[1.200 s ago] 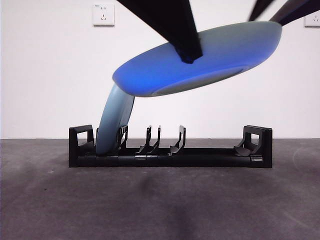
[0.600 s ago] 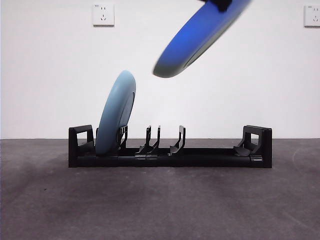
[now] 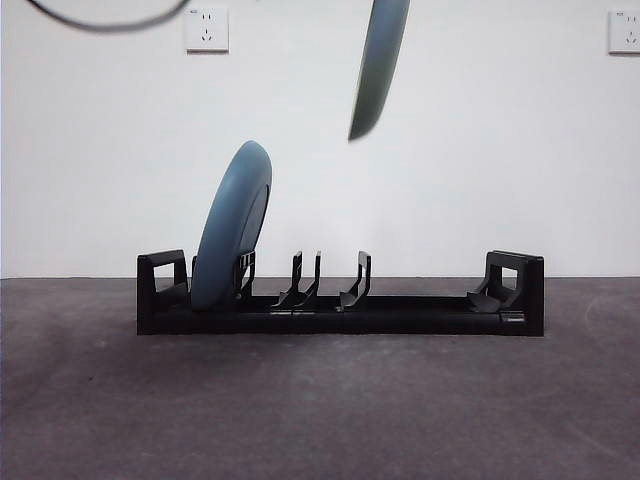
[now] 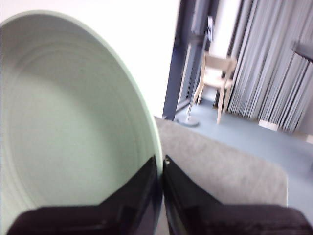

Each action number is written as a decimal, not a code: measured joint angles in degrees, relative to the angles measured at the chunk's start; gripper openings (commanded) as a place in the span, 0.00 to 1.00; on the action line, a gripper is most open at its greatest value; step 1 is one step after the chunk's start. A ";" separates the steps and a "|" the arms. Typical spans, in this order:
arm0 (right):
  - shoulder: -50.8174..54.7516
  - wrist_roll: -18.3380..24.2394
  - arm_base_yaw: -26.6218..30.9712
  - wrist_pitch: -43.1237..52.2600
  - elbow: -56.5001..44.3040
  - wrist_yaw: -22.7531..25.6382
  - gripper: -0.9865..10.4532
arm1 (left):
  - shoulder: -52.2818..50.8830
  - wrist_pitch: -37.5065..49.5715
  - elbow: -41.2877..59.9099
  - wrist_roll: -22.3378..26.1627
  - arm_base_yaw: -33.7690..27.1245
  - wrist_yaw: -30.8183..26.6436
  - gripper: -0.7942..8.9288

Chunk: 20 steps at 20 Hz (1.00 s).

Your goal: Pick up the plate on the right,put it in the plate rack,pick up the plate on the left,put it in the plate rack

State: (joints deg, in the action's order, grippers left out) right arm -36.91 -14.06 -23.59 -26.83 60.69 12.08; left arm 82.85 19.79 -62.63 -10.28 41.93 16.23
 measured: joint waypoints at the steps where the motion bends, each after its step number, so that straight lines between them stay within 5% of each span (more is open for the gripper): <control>1: 0.02 0.15 0.00 -0.42 0.00 0.02 0.47 | 1.25 1.90 0.00 -2.03 -0.72 0.79 0.07; 9: -0.79 0.87 -0.02 -3.80 0.00 0.11 0.47 | 10.38 11.87 0.00 -15.21 -4.90 -0.72 0.07; 20: -1.07 1.49 0.00 -3.98 0.00 0.13 0.47 | 13.51 14.12 0.02 -18.56 -6.12 -1.07 0.07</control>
State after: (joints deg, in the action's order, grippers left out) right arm -37.98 -12.58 -23.59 -30.81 60.69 12.21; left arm 96.36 33.91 -62.61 -28.84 35.81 15.16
